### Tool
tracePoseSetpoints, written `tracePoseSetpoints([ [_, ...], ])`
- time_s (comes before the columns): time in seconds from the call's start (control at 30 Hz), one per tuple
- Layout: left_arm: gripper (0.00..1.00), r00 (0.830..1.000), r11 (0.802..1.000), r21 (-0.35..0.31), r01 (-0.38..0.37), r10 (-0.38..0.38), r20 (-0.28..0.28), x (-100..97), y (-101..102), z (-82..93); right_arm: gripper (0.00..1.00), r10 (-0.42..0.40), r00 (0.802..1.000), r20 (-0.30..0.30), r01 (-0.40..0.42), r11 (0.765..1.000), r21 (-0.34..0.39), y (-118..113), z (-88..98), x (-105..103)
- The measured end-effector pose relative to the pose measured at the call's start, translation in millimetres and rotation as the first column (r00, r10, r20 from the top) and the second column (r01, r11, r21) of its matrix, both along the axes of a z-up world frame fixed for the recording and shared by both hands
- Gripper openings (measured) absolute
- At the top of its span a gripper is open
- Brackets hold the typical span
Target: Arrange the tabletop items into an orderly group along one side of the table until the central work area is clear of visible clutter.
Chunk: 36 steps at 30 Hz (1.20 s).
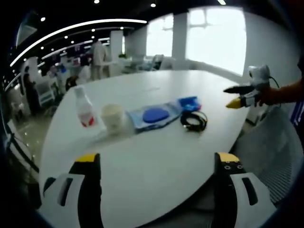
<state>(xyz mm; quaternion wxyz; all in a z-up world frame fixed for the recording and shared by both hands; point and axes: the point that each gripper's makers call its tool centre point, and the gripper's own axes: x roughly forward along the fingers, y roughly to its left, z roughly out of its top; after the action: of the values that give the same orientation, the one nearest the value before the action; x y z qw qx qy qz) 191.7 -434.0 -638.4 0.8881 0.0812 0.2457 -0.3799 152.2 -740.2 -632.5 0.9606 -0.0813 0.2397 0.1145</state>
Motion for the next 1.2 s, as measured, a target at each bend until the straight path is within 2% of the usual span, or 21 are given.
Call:
tracePoseSetpoints([
  [0.3, 0.96, 1.000, 1.000, 0.009, 0.004, -0.004, 0.014, -1.2, 0, 2.2, 0.80, -0.021, 1.000, 0.012, 0.021, 1.000, 0.022, 7, 5.7, -19],
  [0.6, 0.96, 1.000, 1.000, -0.002, -0.006, 0.007, 0.013, -0.6, 1, 4.6, 0.81, -0.038, 0.999, 0.012, 0.038, 0.998, 0.045, 21, 0.7, -33],
  [0.8, 0.95, 0.999, 1.000, -0.010, -0.017, 0.017, 0.036, 2.3, 2, 9.5, 0.81, -0.047, 0.998, 0.029, 0.046, 0.998, 0.040, 20, 1.4, -34],
  [0.93, 0.95, 0.999, 0.999, -0.025, -0.022, 0.023, 0.037, 3.4, 4, 11.0, 0.79, -0.029, 0.999, 0.021, 0.029, 1.000, -0.004, 23, -4.5, -36],
  [1.07, 0.95, 0.998, 0.999, -0.045, -0.026, 0.028, 0.051, 4.5, 4, 14.5, 0.79, -0.027, 0.999, 0.023, 0.027, 1.000, -0.009, 23, -4.0, -36],
  [1.2, 0.98, 0.998, 0.999, -0.012, -0.032, 0.033, 0.062, 4.3, 9, 10.3, 0.83, -0.036, 0.999, 0.010, 0.036, 0.999, -0.003, 22, -6.5, -36],
])
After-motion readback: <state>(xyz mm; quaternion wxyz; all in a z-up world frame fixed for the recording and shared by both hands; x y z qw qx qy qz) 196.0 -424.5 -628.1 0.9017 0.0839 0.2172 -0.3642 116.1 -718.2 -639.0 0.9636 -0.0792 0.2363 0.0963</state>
